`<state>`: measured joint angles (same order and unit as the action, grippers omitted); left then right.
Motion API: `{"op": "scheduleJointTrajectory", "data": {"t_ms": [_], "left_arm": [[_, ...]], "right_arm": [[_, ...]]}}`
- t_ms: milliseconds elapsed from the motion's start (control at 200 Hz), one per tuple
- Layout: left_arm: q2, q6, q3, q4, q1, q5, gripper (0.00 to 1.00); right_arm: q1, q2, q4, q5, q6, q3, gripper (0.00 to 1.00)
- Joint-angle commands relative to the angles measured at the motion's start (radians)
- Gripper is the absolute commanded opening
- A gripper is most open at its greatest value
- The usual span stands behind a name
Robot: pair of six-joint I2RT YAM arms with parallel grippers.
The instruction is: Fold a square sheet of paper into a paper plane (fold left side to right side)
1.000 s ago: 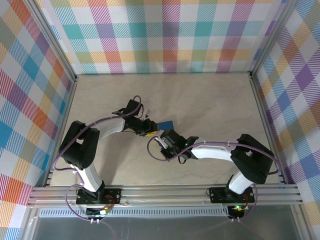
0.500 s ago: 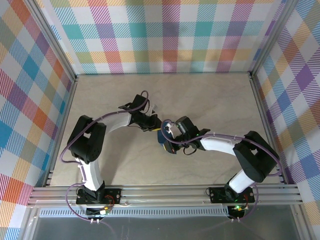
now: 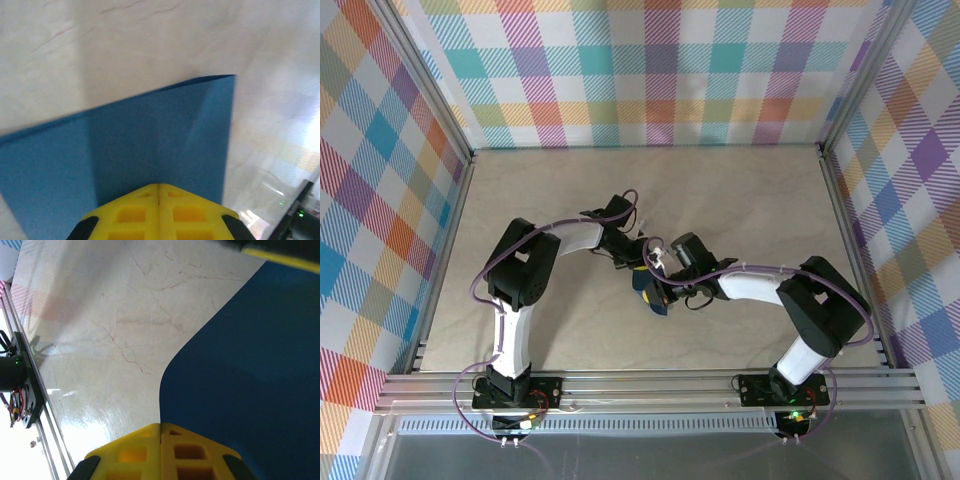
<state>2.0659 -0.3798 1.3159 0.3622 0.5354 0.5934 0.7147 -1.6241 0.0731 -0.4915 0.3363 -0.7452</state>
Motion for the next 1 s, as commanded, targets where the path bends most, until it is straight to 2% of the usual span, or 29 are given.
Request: {"op": "scheduleJointTrajectory", "data": {"t_ms": [0, 370, 995], "left_arm": [[0.018, 0.024, 0.007, 0.055, 0.009, -0.053, 0.05], [0.018, -0.006, -0.058, 0.062, 0.021, -0.144, 0.02], [0.014, -0.019, -0.067, 0.064, 0.034, -0.165, 0.00]], "right_arm": [[-0.012, 0.001, 0.008, -0.024, 0.010, 0.011, 0.00], [-0.043, -0.006, -0.136, 0.083, 0.010, -0.036, 0.00], [-0.060, -0.074, -0.244, 0.220, -0.014, -0.126, 0.00]]}}
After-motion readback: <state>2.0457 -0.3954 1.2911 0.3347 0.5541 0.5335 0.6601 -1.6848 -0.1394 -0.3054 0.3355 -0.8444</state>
